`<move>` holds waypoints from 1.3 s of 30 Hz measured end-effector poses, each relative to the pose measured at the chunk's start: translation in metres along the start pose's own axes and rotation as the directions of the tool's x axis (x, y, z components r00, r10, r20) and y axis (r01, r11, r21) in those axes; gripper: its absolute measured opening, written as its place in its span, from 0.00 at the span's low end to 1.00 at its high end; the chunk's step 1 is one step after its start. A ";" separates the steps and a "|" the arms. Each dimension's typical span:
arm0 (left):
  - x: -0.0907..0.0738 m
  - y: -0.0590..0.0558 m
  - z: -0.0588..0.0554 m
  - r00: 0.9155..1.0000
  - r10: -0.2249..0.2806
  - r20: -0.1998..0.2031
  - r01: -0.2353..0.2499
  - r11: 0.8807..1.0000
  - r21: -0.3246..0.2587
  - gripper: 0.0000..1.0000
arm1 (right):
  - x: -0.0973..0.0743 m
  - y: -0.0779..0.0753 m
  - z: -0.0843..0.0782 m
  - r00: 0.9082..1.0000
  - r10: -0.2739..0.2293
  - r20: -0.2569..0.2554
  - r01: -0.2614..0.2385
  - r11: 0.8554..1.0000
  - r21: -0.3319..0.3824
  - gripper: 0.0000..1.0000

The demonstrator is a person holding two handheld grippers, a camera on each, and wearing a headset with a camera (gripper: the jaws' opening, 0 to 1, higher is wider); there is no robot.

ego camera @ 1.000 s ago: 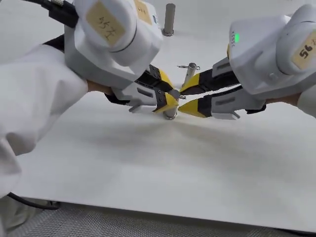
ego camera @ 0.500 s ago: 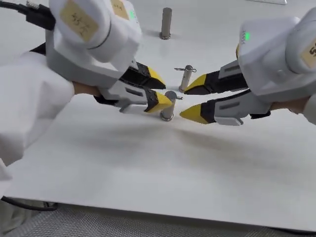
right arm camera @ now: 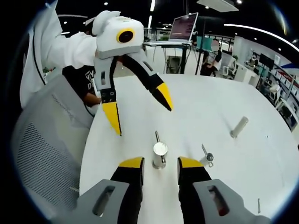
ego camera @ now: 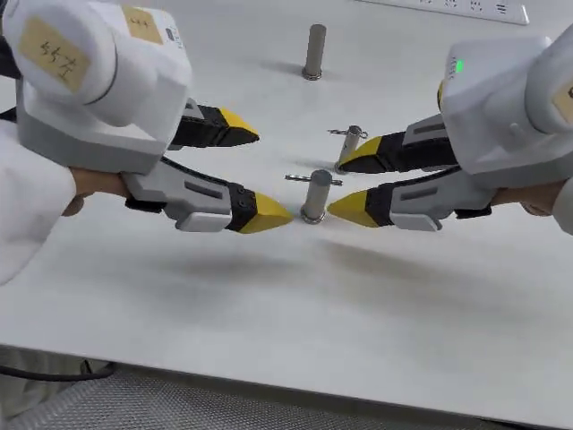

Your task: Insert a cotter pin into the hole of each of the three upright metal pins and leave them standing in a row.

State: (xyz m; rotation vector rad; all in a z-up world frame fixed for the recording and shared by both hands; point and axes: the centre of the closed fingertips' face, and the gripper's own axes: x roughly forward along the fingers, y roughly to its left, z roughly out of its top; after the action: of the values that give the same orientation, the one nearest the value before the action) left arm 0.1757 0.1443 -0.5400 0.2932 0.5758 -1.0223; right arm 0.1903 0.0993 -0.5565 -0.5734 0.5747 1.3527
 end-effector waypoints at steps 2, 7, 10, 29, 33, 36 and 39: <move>-0.001 -0.002 -0.004 1.000 0.002 0.000 -0.002 1.000 -0.005 0.68 | 0.002 0.000 0.000 1.000 0.000 -0.004 0.000 1.000 0.004 0.23; -0.001 -0.015 -0.016 0.999 -0.041 -0.027 0.041 0.999 -0.034 0.86 | 0.006 0.001 0.000 1.000 0.014 -0.012 -0.014 1.000 0.010 0.22; -0.001 -0.023 -0.025 0.996 -0.057 -0.062 0.056 0.998 -0.017 0.87 | 0.009 0.001 0.001 1.000 0.015 -0.014 -0.014 1.000 0.015 0.21; -0.005 -0.018 -0.022 1.000 0.016 -0.016 -0.018 0.997 -0.079 0.99 | 0.023 0.004 0.001 0.999 0.026 -0.042 -0.025 1.000 0.018 0.09; -0.005 -0.018 -0.022 1.000 0.017 -0.015 -0.018 0.996 -0.082 0.99 | 0.023 0.003 0.001 0.999 0.026 -0.039 -0.025 0.999 0.019 0.08; -0.004 -0.018 -0.021 1.000 0.018 -0.015 -0.019 0.996 -0.082 0.99 | 0.022 0.004 0.001 0.999 0.025 -0.038 -0.024 0.999 0.026 0.08; -0.004 -0.019 -0.020 1.000 0.017 -0.015 -0.018 0.996 -0.083 0.99 | 0.021 0.004 0.001 0.999 0.019 -0.037 -0.018 0.999 0.030 0.07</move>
State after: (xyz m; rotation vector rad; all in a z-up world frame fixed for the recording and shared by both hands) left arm 0.1515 0.1474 -0.5536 0.2316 0.6259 -0.9771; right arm 0.1890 0.1158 -0.5708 -0.5716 0.6303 1.3509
